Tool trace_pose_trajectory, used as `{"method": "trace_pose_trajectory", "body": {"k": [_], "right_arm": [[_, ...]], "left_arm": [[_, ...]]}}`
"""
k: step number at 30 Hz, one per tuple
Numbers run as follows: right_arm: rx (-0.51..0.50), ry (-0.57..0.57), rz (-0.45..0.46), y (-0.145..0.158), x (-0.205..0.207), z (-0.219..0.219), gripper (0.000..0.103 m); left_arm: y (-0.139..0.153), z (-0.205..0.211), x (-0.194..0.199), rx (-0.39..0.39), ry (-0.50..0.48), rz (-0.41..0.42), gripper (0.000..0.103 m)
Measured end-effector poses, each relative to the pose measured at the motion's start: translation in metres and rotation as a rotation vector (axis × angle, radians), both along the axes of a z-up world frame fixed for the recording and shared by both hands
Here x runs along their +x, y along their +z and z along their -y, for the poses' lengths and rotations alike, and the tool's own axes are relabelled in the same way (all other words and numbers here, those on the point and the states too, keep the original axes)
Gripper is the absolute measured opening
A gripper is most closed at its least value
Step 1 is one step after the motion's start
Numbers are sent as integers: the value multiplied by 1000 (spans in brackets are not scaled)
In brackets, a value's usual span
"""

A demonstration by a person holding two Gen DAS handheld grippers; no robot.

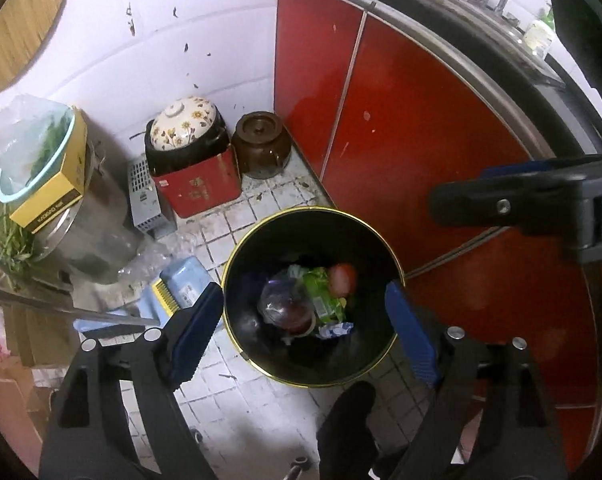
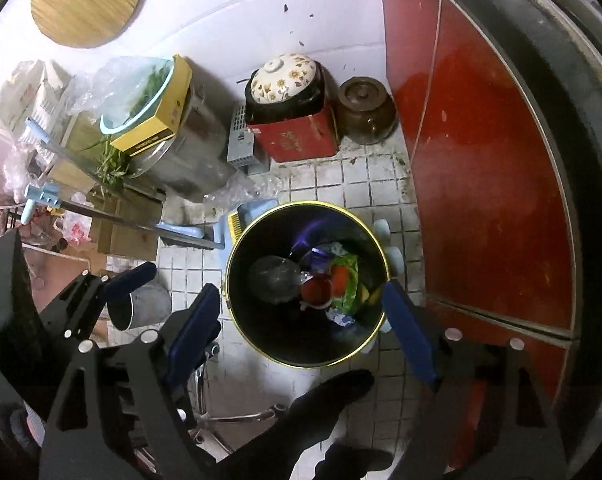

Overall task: Collect trash
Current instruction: 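Carry the plastic cup and red lid to the black bin and release them inside, then return both tools to the countertop, then grasp the blue-white wrapper with the left gripper while the right gripper reaches for the white sponge stick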

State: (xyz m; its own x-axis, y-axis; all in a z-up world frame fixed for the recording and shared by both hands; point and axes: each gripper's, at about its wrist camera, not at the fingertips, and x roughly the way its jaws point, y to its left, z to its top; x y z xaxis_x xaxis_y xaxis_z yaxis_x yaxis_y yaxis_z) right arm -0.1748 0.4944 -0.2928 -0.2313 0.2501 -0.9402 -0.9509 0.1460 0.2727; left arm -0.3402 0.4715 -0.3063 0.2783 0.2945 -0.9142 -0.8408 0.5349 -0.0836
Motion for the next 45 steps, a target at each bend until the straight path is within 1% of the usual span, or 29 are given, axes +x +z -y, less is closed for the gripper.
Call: {"method": "trace_pose_trajectory", "body": {"k": [4,7,9,10,12,15,16,17,19,20,22,25,29,31,32,35,37,40,43,45], "right_arm": [[14,-3,-1,8,5,6,81],[32,-18,-7,24,12,18,81],[53,-40,-11,41,20,32,81],[66,-51,-10,51,24,40,81],[102,-81,7,79,37,62,81],[155,-151,39,126,64,108,81],[172,-180,54,142,74,126,81],[186,-202,63,153,81,140,81],[224,-280,111,184,102,186,81],[237,-307,122,193,109,203,81],[263,-393,166,217,127,250,81],[292,-540,221,247,151,323,81],[315,-732,299,278,174,426,83],[309,-807,347,288,181,473,83],[310,-832,358,290,183,491,83],[303,-934,382,295,187,558,83],[293,-987,403,295,183,598,83],[276,-1039,408,291,180,642,83],[270,-1067,412,285,172,665,83],[264,-1077,412,281,168,676,83]], "left_arm": [[5,4,0,21,-10,-8,81],[15,10,2,23,-10,-2,81],[28,15,7,39,-29,-8,81],[35,17,9,49,-38,-6,82],[58,28,21,86,-74,3,86],[93,45,47,116,-146,27,90],[104,53,57,127,-171,35,90],[118,63,72,135,-216,67,90],[142,86,103,144,-308,106,91],[151,97,118,144,-351,122,91],[169,123,150,146,-448,159,91],[199,179,208,146,-631,213,91],[227,251,263,159,-841,259,91],[239,286,285,150,-924,281,91],[245,311,298,133,-982,293,91],[253,361,323,107,-1082,308,91],[258,392,331,96,-1142,318,91],[263,425,336,114,-1217,314,91],[266,454,343,126,-1263,316,91],[264,459,349,129,-1274,305,91]]}}
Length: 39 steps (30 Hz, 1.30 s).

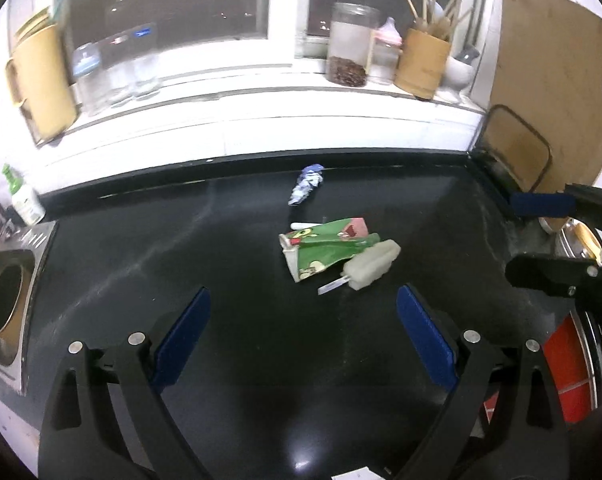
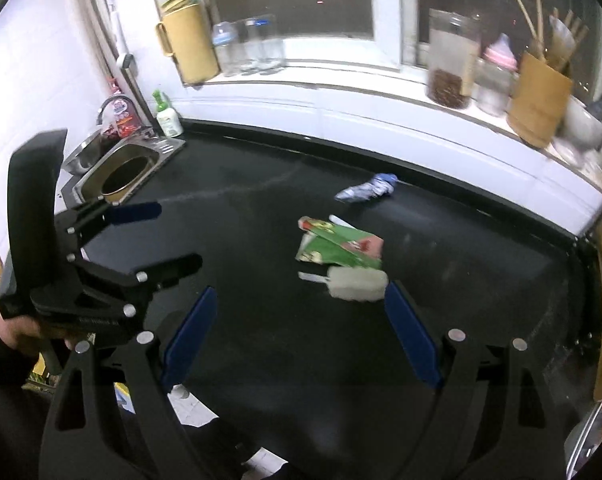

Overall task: Collect trash
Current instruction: 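Grasp the blue-white wrapper with the left gripper while the right gripper reaches for the white sponge stick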

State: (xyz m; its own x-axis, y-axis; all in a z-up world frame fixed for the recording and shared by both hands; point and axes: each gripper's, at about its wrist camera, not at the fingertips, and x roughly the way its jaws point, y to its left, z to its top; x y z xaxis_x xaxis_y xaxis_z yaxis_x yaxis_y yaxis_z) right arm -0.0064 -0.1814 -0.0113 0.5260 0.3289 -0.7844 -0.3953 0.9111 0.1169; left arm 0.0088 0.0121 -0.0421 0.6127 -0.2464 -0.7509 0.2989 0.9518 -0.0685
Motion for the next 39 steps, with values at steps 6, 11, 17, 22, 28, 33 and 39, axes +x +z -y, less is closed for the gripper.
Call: {"method": "trace_pose_trajectory", "body": {"k": [6,11,17,22,28,33,39], "right_arm": [[11,-14,-13,-8,0,20,83],[5,6,-33,-23,13,24,83],[-9,65,-106,-62,46,28,83],[-40,132,-172,-104,78,30,83],[-59,190,-231,-147,114,34,83],[-56,244,-287,-172,141,33,79],[-75,348,-356,-199,155,19,72]], "left_arm": [[-5,10,13,34,-20,-13,91],[-12,17,34,54,-44,-32,91],[-32,31,77,99,-83,-66,91],[-59,50,130,136,-145,-109,91],[-94,64,201,136,-192,-172,91],[-121,74,251,137,-225,-202,91],[-161,88,285,116,-266,-268,89]]}}
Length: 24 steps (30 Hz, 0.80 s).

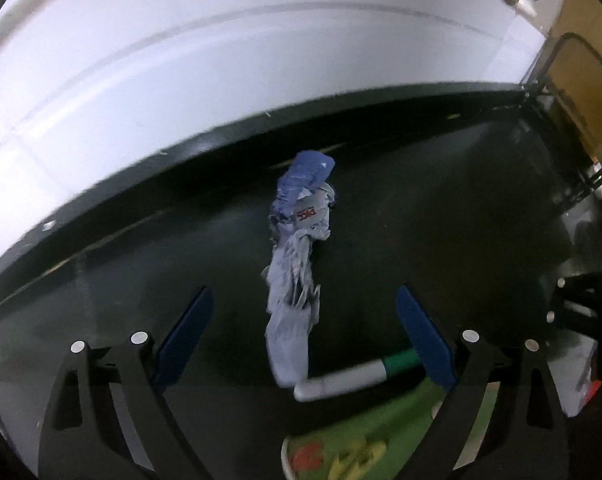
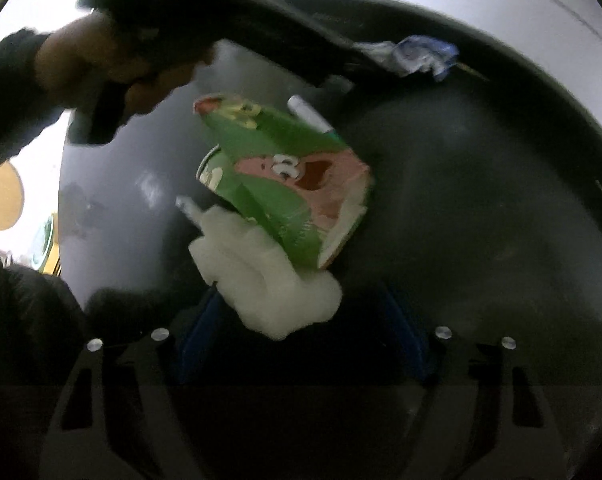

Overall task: Collect trash
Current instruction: 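Grasp the blue-white wrapper with the left gripper while the right gripper reaches for the white sponge stick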

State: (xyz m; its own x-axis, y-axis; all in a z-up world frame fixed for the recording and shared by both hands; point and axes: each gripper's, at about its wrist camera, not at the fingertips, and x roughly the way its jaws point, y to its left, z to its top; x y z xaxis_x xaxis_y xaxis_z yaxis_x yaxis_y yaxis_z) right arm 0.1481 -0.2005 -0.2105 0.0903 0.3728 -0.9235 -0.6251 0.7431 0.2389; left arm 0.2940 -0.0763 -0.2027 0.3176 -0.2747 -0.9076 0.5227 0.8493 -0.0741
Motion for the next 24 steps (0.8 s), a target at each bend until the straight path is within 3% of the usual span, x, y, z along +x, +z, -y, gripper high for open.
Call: {"method": "trace_pose_trajectory", "body": {"k": [2,4,5,8,9,10,16,24], "right_arm": [[-2,37,1,-2,-2,-4,67],[-3,65,-6,-1,-4,-7,47],[-4,74,-10,-1,-6,-8,44],[-15,110,-5,1,-11,-10,25],[-17,116,-2,3,-13,-11,17],[-14,117,2,4,-13,-10,14],[18,125,46,34,-34,-12,11],[34,84,122,74,-60,-16,11]], "left_arm": [[-8,5,4,2,-24,-10,86],[-14,9,7,-4,-45,-15,75],[-16,10,8,-4,-47,-19,70],[-15,15,8,18,-68,-3,46],[-14,15,9,23,-77,-7,32],[-12,16,9,21,-77,-11,29],[12,8,-3,21,-30,52,23],[78,-22,-55,7,74,153,23]]}}
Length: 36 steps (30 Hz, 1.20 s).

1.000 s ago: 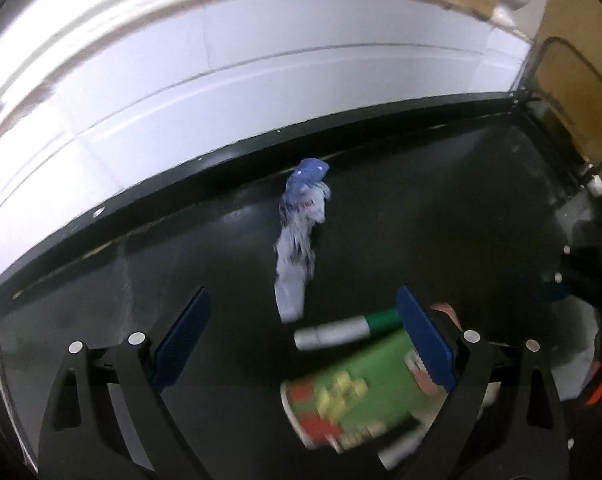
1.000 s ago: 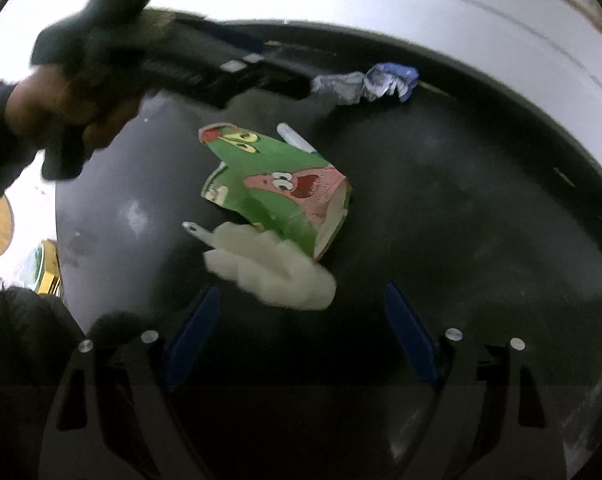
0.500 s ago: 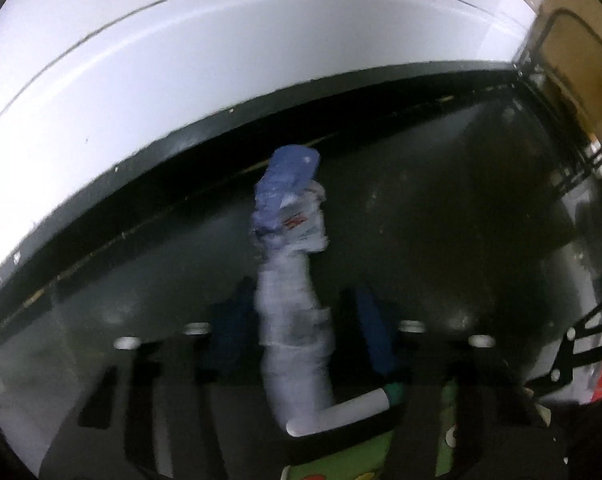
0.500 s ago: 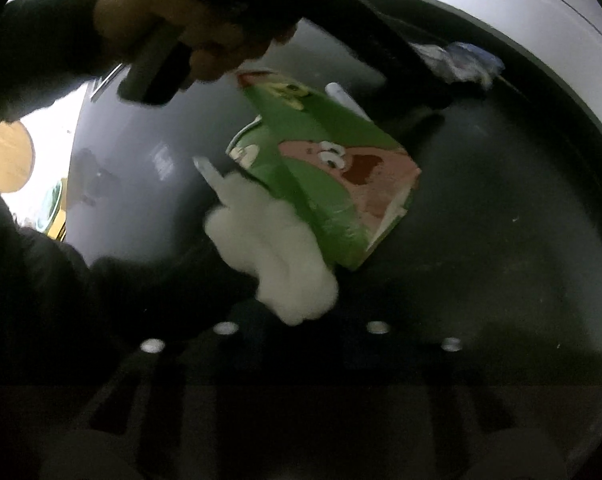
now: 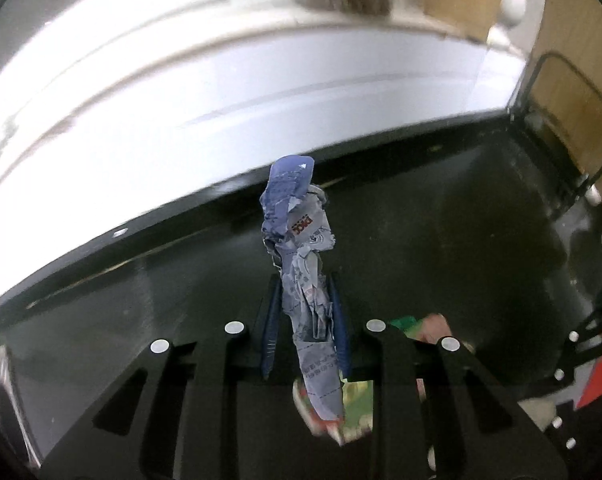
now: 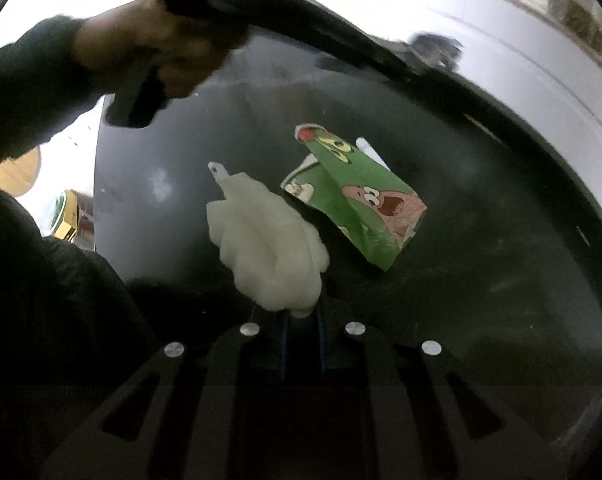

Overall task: Collect trash
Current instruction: 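Grasp the blue-white wrapper with the left gripper while the right gripper reaches for the white sponge stick, then carry the wrapper and sponge stick to the black bin and release them inside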

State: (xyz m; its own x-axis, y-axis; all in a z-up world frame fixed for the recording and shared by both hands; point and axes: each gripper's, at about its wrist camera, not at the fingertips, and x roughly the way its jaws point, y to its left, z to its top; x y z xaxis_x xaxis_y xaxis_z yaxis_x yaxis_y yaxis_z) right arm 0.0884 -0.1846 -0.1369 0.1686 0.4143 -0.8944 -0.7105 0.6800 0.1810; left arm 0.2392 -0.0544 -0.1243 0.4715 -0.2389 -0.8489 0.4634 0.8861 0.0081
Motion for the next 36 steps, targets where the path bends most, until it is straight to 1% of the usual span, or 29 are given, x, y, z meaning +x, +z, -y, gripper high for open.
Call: {"method": "trace_pose_trajectory", "body": {"k": [3,5,7,11,16,23,26,29,32,34,36], "right_arm": [[13,-19,30,14,-15,-1,11],[17,-30,41,19,-23,-1,11],[22,-43,54,24,-34,-4,11],[25,-61,66,28,-49,-3,11],[18,-62,78,29,-66,-8,11],[21,-50,101,36,-77,-26,11],[33,-31,119,42,-75,-46,11],[61,5,136,53,-72,-76,11],[86,44,144,61,-69,-107,11],[107,87,142,65,-69,-137,11],[121,137,144,69,-72,-172,11]], "left_arm": [[22,-17,-27,-2,63,27,23],[35,-33,-52,-5,107,41,23],[42,-45,-76,-3,147,50,23],[45,-68,-117,-1,215,44,23],[43,-88,-160,8,262,37,23],[47,-114,-194,0,327,48,23],[54,-136,-213,-10,390,60,23],[60,-162,-235,-4,454,78,23],[65,-198,-265,-2,554,87,23],[66,-220,-286,9,620,93,23],[64,-247,-312,21,707,90,23]]}}
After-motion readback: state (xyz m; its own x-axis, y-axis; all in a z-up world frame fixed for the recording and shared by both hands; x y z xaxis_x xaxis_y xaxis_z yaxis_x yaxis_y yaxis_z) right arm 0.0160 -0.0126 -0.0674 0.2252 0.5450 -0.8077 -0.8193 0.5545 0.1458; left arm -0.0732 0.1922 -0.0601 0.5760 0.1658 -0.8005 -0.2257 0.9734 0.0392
